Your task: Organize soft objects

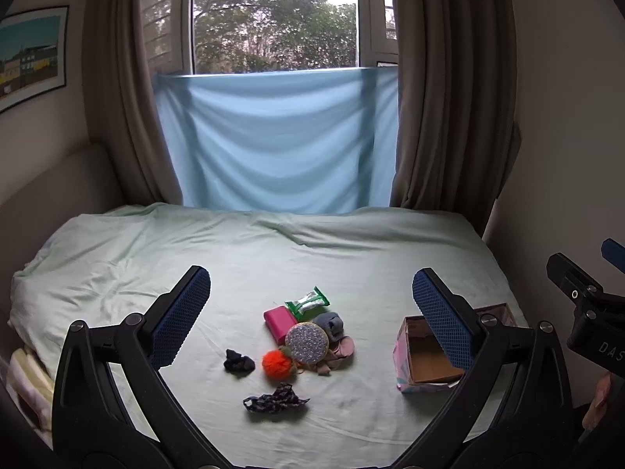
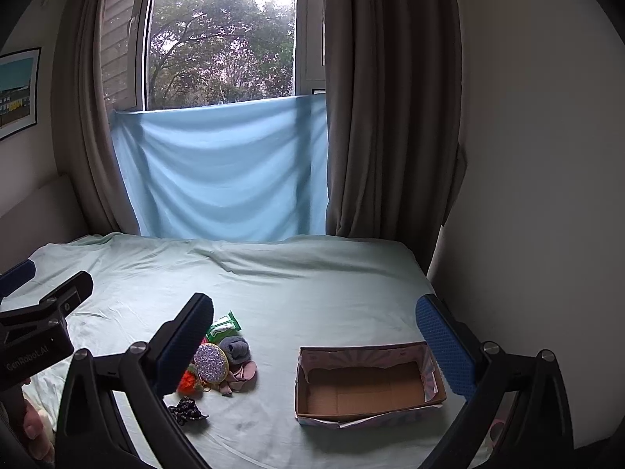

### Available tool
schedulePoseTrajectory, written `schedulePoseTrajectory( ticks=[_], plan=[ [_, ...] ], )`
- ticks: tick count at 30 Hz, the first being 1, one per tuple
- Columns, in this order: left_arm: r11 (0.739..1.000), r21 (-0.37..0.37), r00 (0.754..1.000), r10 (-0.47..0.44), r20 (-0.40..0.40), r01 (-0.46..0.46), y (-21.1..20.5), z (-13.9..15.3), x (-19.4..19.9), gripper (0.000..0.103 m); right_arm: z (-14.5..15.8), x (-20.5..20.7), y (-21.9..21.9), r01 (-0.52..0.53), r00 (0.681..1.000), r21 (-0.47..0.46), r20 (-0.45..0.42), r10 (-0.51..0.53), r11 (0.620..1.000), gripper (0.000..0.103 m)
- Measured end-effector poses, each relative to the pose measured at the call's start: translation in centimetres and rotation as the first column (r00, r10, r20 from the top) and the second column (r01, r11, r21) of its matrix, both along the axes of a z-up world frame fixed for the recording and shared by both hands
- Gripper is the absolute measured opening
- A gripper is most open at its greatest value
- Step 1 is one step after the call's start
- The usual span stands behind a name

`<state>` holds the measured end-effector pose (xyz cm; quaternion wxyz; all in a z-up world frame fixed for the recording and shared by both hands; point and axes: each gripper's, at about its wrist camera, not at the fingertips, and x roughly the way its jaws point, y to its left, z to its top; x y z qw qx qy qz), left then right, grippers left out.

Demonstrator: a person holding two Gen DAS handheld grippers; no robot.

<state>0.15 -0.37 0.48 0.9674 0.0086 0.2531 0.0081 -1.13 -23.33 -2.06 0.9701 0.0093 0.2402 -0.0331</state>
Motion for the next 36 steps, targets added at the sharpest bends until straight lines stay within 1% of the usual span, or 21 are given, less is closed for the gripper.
schedulePoseTrajectory(
  ticks=[36],
  plan=[
    [1.000,0.003,1.000,-0.003,0.002,0.003,-0.11,-0.32,-0.49,0.103,-0.22,-0.65,-0.32,0.013,1.000,0.013,0.012,-0.013,1.000,0.103]
  ],
)
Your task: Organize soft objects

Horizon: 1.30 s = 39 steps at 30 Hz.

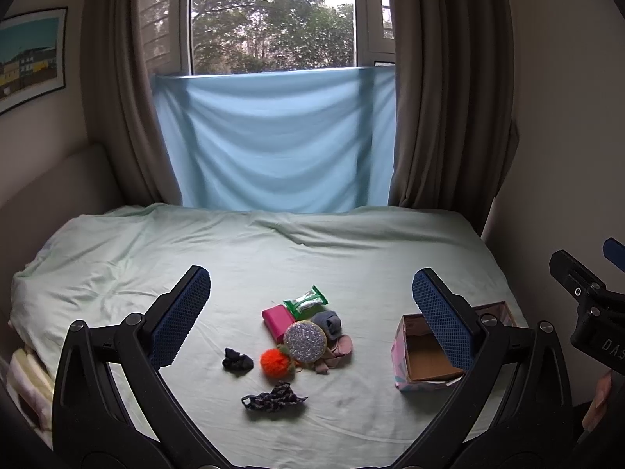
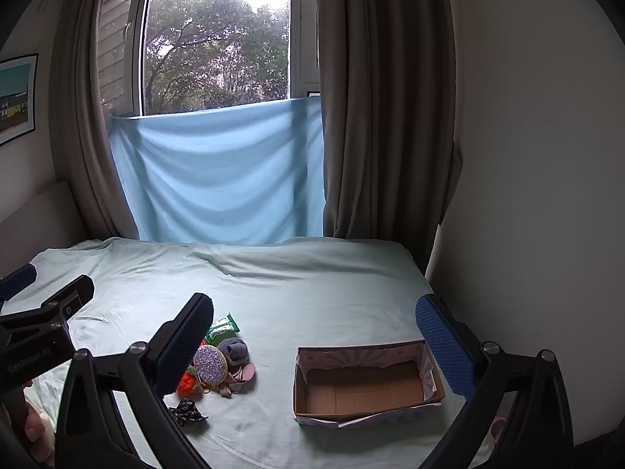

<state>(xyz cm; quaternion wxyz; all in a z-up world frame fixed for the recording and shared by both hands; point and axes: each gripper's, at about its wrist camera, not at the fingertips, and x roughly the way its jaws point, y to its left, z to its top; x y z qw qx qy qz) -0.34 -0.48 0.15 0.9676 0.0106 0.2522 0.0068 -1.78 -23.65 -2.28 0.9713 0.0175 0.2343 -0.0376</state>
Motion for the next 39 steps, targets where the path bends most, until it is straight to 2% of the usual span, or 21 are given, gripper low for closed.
schedulePoseTrajectory(
  ticks=[18,25,28,32,39],
  plan=[
    [1.000,-0.007,1.000,0.017,-0.008,-0.017,-0.4,0.4,0.0,0.103,0.3,-0.1,-1.0,-0.022,1.000,0.004,0.020,0.022,1.000,0.103],
    [0.993,-0.011,0.993,0.118,-0.001,-0.118,0.5,0.4,-0.5,0.103,0.5,0.6,-1.2,-0.086,0.996,-0.008,0.022,0.086,0.996,0.103],
    [0.981,0.013,0.981,0.195,-0.007,-0.195,1.5,-0.7,-0.8,0.103,-0.4,1.1,-0.8,-0.136,0.991,-0.004,0.016,0.136,0.991,0.103],
    [0.962,0.058,0.961,0.269,-0.065,-0.265,3.6,-3.3,-0.5,0.103,-2.6,2.0,0.1,-0.175,0.984,0.012,-0.017,0.176,0.984,0.103],
    [0.965,0.058,0.945,0.261,-0.197,-0.255,9.0,-8.8,1.8,0.103,-7.8,4.0,4.1,-0.212,0.967,0.066,-0.128,0.219,0.975,0.103]
  ],
)
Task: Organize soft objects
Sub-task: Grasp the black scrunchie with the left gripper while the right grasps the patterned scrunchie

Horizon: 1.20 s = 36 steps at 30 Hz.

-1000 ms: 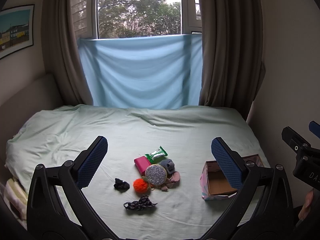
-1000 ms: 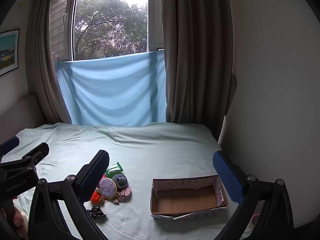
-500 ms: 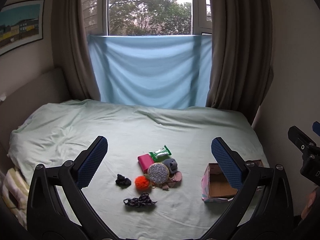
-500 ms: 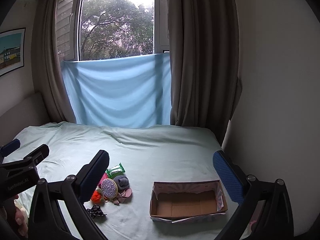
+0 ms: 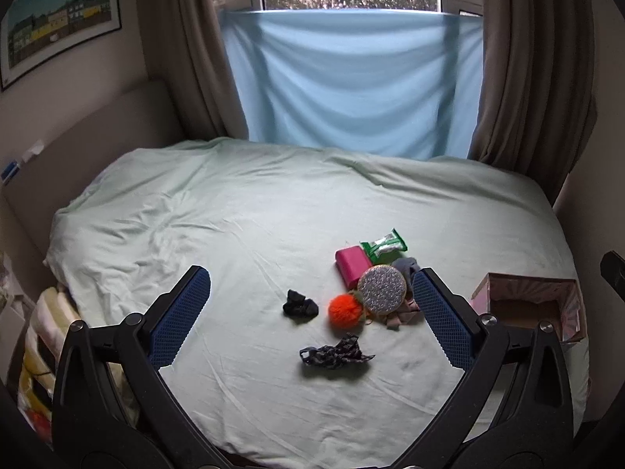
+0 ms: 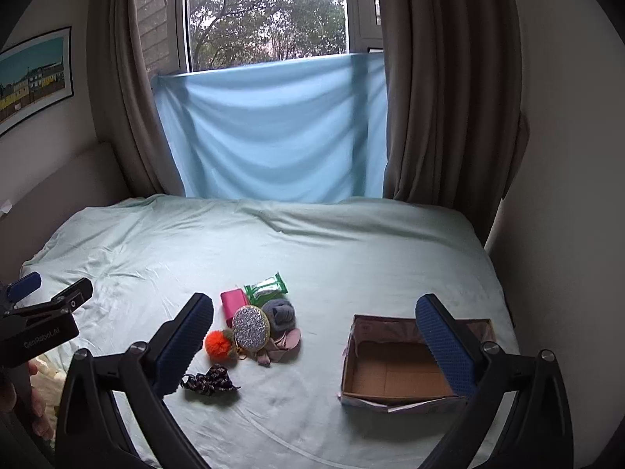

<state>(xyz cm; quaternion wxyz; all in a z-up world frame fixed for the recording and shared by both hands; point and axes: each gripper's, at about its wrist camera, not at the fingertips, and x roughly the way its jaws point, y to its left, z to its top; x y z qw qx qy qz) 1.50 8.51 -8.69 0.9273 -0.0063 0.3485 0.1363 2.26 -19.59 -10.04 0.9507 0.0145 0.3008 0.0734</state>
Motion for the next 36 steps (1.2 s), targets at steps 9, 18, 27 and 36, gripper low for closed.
schedulePoseTrajectory(
  ticks=[9,18,27,36],
  plan=[
    [0.992,-0.028,0.987,-0.127,-0.103,0.125,7.7,-8.0,5.7,0.103,-7.8,2.7,7.0,0.097,0.983,0.056,-0.161,-0.087,0.994,0.103],
    [0.936,-0.082,0.915,-0.353,-0.198,0.343,12.1,-19.2,12.9,0.103,-18.7,5.0,14.4,0.285,0.913,0.115,-0.336,-0.233,0.952,0.103],
    [0.849,-0.085,0.805,-0.523,-0.280,0.522,12.7,-31.8,17.6,0.101,-29.3,6.1,20.5,0.383,0.861,0.155,-0.418,-0.291,0.911,0.103],
    [0.813,-0.057,0.760,-0.564,-0.322,0.580,11.7,-38.1,18.8,0.088,-36.3,7.5,22.1,0.449,0.822,0.138,-0.451,-0.348,0.883,0.095]
  ],
)
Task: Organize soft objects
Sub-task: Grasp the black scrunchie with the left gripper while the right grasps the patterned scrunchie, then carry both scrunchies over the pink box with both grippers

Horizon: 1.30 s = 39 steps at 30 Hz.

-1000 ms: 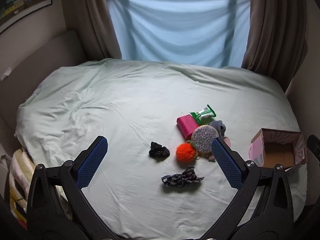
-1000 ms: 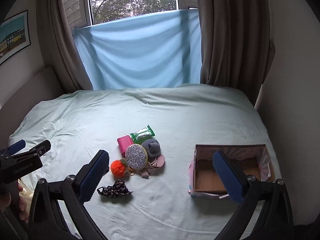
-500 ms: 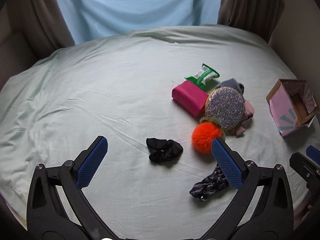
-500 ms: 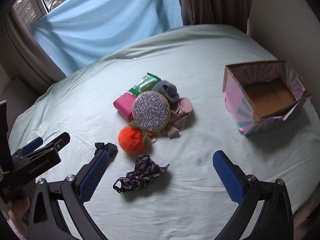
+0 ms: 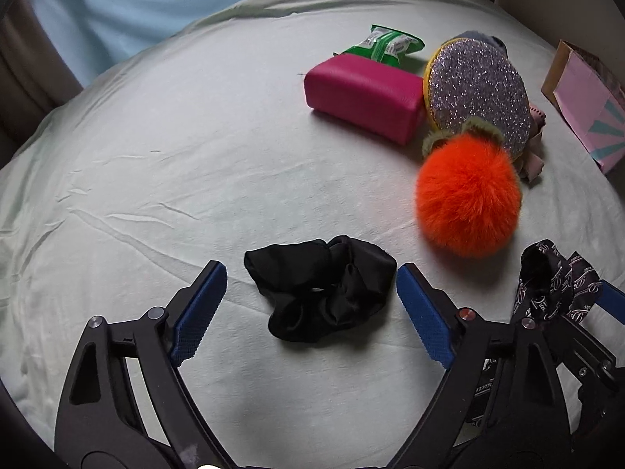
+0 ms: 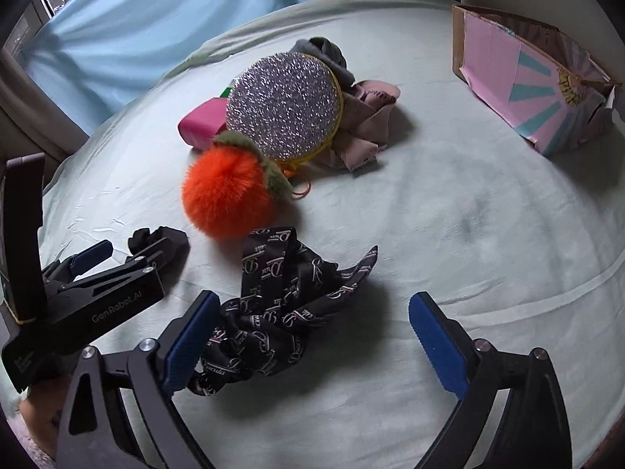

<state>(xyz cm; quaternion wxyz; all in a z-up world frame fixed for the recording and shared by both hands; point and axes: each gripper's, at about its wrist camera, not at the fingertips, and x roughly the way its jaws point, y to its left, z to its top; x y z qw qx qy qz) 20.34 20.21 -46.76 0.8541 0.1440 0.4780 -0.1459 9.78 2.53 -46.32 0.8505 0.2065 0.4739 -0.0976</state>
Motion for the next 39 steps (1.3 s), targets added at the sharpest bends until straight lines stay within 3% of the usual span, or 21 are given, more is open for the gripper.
schedulePoseTrajectory(
  ticks=[4,6,9,14,17,28,34,39],
  plan=[
    [0.999,0.012,0.999,-0.033,-0.013,0.033,-0.8,-1.1,0.0,0.087,-0.9,0.5,0.4,0.005,1.000,0.002,0.012,-0.005,1.000,0.094],
    [0.999,0.009,0.999,-0.041,-0.028,0.041,-1.0,-1.5,0.2,0.081,-1.0,1.0,0.9,-0.010,1.000,0.000,0.017,0.010,1.000,0.090],
    [0.999,-0.014,0.998,-0.040,-0.047,0.039,-1.0,-1.6,0.8,0.066,-1.3,1.7,1.6,-0.038,0.999,0.027,0.025,0.037,0.999,0.076],
    [0.999,-0.031,0.997,-0.042,-0.067,0.040,-1.2,-1.3,1.3,0.032,-1.6,2.5,2.0,-0.077,0.997,0.075,0.033,0.074,0.994,0.053],
    [0.999,-0.019,0.997,-0.044,-0.066,0.043,-1.6,-1.2,1.0,0.025,-1.5,3.0,2.3,-0.105,0.994,0.077,0.036,0.103,0.991,0.040],
    [1.000,-0.017,0.998,-0.001,-0.065,0.000,-1.9,2.0,-0.6,0.022,0.7,2.9,0.9,-0.158,0.987,0.063,0.034,0.156,0.986,0.029],
    [0.999,-0.024,0.999,0.032,-0.037,-0.033,-3.1,7.0,-2.2,0.022,4.9,1.8,-1.8,-0.171,0.983,0.051,0.074,0.167,0.984,0.029],
    [0.996,-0.045,0.997,0.075,0.006,-0.075,-5.7,13.2,-3.6,0.022,10.8,0.9,-5.1,-0.214,0.970,0.021,0.118,0.210,0.977,0.029]
  ],
)
